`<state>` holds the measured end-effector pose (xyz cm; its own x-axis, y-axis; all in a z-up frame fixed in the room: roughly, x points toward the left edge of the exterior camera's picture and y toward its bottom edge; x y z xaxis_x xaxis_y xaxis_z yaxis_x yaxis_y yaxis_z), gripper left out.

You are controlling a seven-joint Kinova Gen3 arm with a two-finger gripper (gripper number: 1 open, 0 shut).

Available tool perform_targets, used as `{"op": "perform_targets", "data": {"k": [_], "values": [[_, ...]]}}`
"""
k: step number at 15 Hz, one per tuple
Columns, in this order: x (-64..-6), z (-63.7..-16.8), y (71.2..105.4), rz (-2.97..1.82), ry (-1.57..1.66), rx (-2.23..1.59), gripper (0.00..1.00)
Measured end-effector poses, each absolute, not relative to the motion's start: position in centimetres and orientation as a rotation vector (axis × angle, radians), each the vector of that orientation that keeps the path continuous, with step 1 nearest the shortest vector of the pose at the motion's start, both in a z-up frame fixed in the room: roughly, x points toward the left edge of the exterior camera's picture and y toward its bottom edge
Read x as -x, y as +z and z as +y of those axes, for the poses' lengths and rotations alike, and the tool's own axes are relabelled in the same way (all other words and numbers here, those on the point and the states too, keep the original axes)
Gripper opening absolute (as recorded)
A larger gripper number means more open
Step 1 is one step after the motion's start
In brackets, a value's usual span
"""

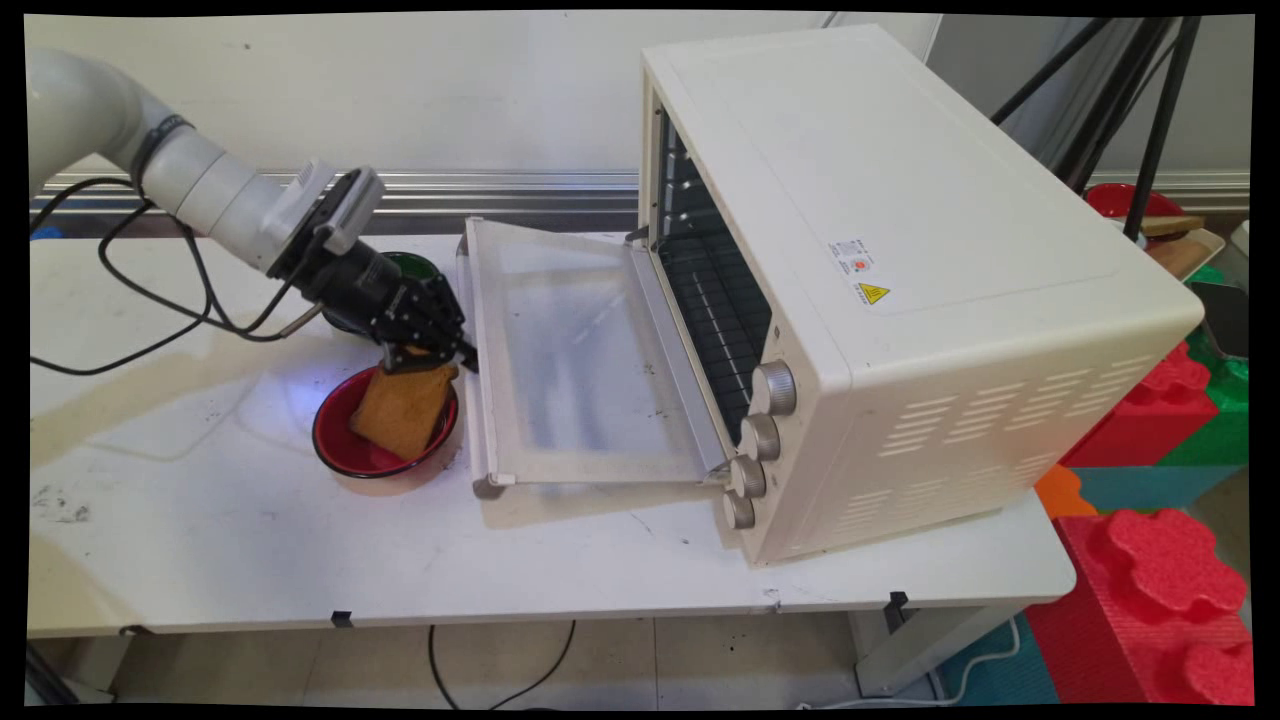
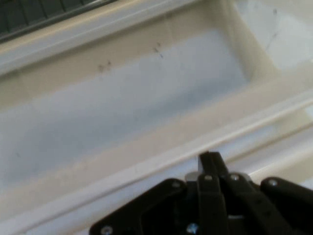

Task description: Open the oven

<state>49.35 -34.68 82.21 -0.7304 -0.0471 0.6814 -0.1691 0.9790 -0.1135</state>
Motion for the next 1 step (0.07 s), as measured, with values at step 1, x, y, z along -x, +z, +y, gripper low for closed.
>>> {"op": "perform_targets", "data": {"k": [1], "values": [[-49.47,-34.47,81.93,-2.389,0.213,-0.157,0.00]]}}
